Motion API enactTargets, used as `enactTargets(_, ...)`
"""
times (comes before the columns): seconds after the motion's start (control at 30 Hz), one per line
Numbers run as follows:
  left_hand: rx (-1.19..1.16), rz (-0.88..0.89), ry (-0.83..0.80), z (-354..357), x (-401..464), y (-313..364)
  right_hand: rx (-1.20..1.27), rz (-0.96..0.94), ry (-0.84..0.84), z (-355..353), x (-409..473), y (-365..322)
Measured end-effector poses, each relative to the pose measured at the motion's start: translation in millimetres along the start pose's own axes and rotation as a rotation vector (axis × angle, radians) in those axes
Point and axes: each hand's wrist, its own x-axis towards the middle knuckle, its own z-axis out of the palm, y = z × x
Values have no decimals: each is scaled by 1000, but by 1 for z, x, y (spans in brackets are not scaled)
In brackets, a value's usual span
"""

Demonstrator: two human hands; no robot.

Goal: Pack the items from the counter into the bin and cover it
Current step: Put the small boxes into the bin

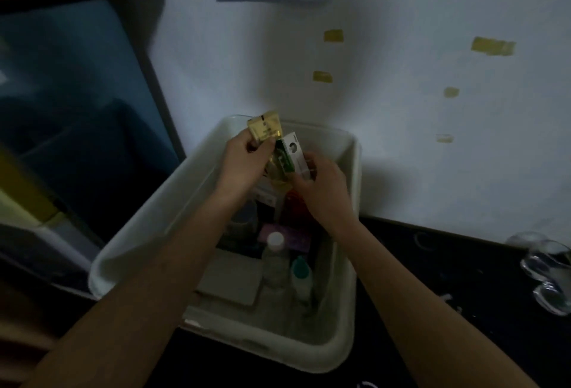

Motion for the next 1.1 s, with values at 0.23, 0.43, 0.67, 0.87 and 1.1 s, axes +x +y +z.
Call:
enactTargets(0.23, 287, -77, -170, -74, 37, -42, -199, 47, -212, 51, 9, -9)
enactTargets(0.43, 619, -16, -205, -94, 58, -71, -483, 68, -384, 82, 15, 4)
enactTargets(0.67, 626, -8, -155, -98, 65, -88, -593, 42, -510, 127, 24, 20)
enactTargets(0.87, 599, -60, -154, -107, 72, -84, -634, 46, -513, 156, 44, 26)
enactTargets(1.1, 649, 2, -124, -110, 76, -85, -596, -20, -485, 175, 56, 21)
